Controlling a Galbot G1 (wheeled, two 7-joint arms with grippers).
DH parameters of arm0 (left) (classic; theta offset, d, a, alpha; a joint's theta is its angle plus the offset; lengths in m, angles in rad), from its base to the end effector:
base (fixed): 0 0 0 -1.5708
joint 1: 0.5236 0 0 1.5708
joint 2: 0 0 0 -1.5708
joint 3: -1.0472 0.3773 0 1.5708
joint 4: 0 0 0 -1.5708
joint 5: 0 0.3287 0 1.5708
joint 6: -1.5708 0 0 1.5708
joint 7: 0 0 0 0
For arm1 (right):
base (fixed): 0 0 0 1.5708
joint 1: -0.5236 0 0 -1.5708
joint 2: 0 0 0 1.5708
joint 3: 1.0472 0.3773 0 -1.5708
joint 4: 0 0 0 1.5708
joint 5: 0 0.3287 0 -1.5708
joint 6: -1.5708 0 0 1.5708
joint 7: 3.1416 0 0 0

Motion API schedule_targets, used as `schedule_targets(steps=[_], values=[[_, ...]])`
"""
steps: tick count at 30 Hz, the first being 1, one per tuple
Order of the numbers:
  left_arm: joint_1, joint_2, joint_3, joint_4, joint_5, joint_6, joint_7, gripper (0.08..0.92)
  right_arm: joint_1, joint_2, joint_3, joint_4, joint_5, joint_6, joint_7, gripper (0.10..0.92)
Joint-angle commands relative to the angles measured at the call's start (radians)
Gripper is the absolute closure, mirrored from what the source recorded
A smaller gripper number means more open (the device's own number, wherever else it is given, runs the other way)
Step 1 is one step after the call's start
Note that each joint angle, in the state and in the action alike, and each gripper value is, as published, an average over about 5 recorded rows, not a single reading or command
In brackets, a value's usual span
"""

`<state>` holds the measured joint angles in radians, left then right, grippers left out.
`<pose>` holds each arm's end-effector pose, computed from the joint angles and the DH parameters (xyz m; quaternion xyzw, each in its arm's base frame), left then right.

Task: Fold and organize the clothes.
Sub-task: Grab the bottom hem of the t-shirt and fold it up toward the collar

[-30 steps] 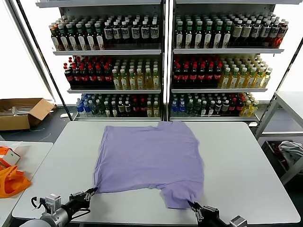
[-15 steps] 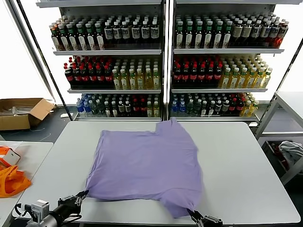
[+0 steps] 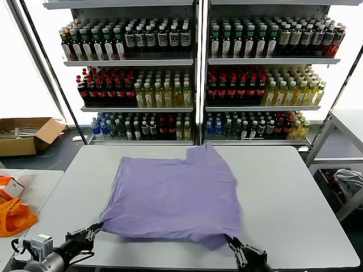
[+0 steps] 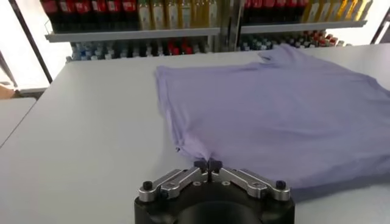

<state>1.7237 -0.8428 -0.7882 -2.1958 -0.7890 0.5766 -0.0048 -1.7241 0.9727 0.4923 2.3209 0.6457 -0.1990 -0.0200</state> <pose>0.1432 0.1751 -0.2326 -0.1167 -0.9453 -0.0066 0.3044 0.1054 -0.0801 -0.2526 0.2219 -0.9627 -0.0817 0.1317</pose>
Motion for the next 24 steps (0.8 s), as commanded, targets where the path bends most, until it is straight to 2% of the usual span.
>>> schedule_targets(steps=[1, 8, 16, 20, 24], values=[[-0.245, 0.03, 0.086, 0.131, -0.082, 0.001, -0.004, 0.915, 0.329, 0.026, -0.074, -0.171, 0.04, 0.022, 0.016, 0.917], [-0.476, 0.043, 0.248, 0.26, -0.066, 0.002, 0.011, 0.915, 0.546, 0.007, -0.192, -0.371, 0.027, 0.01, 0.006, 0.917], [-0.686, 0.007, 0.404, 0.456, -0.009, 0.002, 0.03, 0.915, 0.795, 0.031, -0.344, -0.589, -0.008, -0.046, 0.006, 0.916], [-0.723, -0.009, 0.425, 0.519, 0.028, 0.002, 0.048, 0.911, 0.857, 0.047, -0.391, -0.618, -0.032, -0.064, 0.008, 0.852], [-0.671, -0.011, 0.368, 0.503, 0.03, 0.001, 0.048, 0.835, 0.839, 0.048, -0.367, -0.573, -0.031, -0.084, 0.04, 0.74]])
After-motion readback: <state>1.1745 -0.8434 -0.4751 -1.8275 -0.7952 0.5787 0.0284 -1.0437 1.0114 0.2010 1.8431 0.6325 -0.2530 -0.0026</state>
